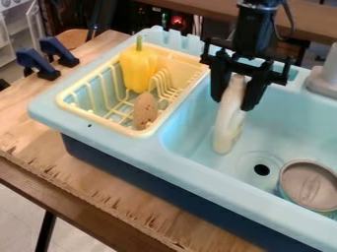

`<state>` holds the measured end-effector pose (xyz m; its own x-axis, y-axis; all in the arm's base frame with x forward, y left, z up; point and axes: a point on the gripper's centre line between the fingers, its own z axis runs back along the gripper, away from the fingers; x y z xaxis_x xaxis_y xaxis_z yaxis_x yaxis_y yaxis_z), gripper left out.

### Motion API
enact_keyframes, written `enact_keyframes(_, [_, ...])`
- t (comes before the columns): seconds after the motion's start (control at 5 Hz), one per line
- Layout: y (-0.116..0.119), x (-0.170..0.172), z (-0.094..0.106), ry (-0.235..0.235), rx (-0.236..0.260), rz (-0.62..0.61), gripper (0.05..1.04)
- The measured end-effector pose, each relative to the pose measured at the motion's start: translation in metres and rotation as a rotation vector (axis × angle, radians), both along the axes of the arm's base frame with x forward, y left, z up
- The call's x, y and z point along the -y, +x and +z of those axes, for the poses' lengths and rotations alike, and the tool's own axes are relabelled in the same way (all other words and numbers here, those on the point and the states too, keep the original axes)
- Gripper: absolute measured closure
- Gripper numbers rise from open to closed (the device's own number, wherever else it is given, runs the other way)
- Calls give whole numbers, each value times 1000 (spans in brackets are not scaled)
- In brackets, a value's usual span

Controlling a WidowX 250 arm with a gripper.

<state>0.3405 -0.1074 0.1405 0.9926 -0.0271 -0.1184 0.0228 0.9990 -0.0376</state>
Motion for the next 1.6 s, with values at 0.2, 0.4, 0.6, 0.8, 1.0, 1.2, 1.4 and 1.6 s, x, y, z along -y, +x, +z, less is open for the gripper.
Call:
enact_keyframes(0.2, [0,6,3,-6,40,44,460])
enact_keyframes(0.4, [-4,15,7,-16,116,180,460])
enact_keyframes(0.6, [-5,20,8,-18,208,333,460])
enact_keyframes(0.8, [-8,30,8,-65,336,538,460])
enact_keyframes(1.0, [0,44,4,-170,415,653,460])
enact_keyframes(1.2, [8,53,9,-258,428,743,460])
enact_keyframes(1.4, [10,56,9,-296,428,871,460])
enact_keyframes(1.6, [12,54,7,-323,417,943,460])
